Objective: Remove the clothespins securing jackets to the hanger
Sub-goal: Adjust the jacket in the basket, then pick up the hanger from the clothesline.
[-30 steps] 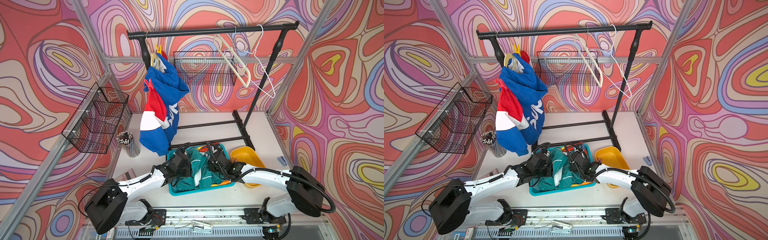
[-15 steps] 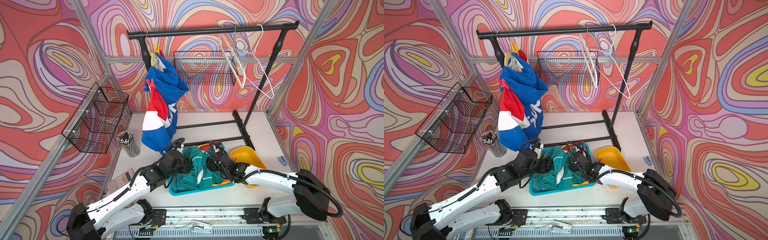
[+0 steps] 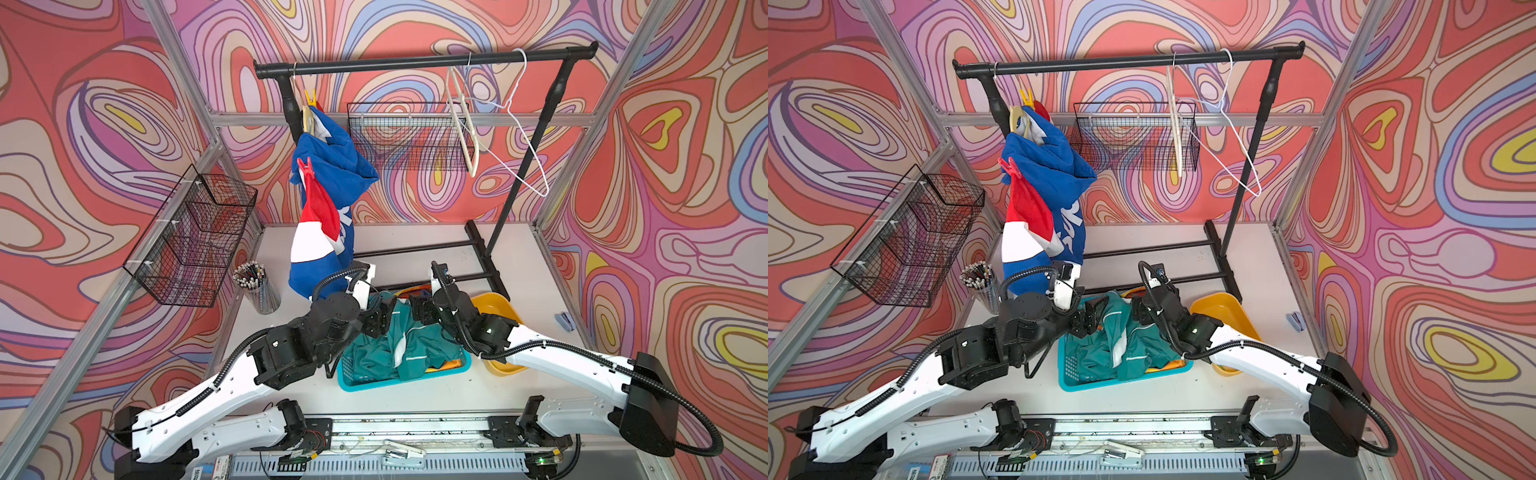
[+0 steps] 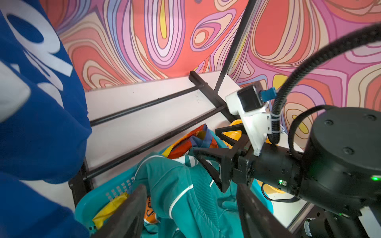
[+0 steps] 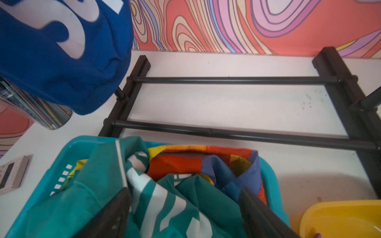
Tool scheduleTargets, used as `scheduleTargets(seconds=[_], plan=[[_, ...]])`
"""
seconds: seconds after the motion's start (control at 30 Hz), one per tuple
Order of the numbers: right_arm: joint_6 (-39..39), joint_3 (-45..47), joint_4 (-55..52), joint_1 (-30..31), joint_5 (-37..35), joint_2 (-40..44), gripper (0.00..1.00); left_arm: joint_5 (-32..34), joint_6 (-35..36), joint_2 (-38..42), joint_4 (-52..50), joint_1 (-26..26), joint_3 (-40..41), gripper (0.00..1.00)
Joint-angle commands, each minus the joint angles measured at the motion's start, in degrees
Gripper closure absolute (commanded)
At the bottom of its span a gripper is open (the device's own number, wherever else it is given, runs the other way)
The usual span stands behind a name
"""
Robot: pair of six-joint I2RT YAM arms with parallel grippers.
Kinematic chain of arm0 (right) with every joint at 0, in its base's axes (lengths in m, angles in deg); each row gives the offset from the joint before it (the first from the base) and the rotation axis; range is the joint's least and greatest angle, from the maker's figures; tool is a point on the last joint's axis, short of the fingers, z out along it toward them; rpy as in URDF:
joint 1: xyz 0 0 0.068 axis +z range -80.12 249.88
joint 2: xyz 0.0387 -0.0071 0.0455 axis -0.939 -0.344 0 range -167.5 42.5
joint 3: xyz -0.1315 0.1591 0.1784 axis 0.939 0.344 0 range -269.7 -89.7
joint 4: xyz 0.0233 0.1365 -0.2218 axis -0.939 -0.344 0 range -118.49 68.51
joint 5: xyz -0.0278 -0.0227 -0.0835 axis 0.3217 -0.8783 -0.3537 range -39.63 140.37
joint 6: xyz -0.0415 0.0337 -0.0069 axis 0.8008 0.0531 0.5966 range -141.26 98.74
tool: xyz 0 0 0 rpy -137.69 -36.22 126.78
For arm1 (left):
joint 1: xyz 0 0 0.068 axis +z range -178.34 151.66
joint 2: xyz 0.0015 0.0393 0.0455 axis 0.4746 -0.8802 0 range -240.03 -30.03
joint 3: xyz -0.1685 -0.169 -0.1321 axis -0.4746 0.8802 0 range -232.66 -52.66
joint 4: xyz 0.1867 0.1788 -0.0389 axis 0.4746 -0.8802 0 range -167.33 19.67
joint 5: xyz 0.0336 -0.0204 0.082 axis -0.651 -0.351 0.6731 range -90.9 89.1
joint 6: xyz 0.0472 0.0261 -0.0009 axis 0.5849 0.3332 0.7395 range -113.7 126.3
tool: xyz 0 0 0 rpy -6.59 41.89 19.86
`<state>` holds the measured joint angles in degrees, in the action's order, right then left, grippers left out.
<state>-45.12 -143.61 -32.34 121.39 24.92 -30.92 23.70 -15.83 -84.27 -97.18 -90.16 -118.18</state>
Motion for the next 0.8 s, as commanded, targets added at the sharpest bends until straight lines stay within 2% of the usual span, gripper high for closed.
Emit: scheduleTargets(seconds=[0.0, 0.17, 0.23, 0.4, 0.6, 0.77], plan=[[0.23, -3.17, -5.61, 0.41, -3.74, -0.49, 0.15, 9.33, 6.32, -1.36, -1.5, -3.23, -5.38, 0.32], [0.04, -1.23, -2.9, 0.4, -4.68, 2.15, 0.15, 18.99, 11.58, -2.32, -4.13, -5.29, -13.97, 0.33], [0.3, -0.35, -2.42, 0.35, -5.28, 3.13, 0.14, 21.36, 14.81, -2.42, -3.26, -5.68, -15.58, 0.33], [1.63, 0.55, -2.43, 0.36, -6.28, 3.36, 0.13, 32.06, 20.98, -4.11, -3.43, -6.51, -20.48, 0.33], [2.11, 1.06, -1.81, 0.4, -6.74, 2.23, 0.12, 40.79, 27.95, -2.55, 1.72, -7.2, -21.15, 0.32], [2.32, 0.47, -2.5, 0.41, -6.37, 0.37, 0.12, 44.61, 35.67, -2.36, 8.87, -7.57, -20.11, 0.31]])
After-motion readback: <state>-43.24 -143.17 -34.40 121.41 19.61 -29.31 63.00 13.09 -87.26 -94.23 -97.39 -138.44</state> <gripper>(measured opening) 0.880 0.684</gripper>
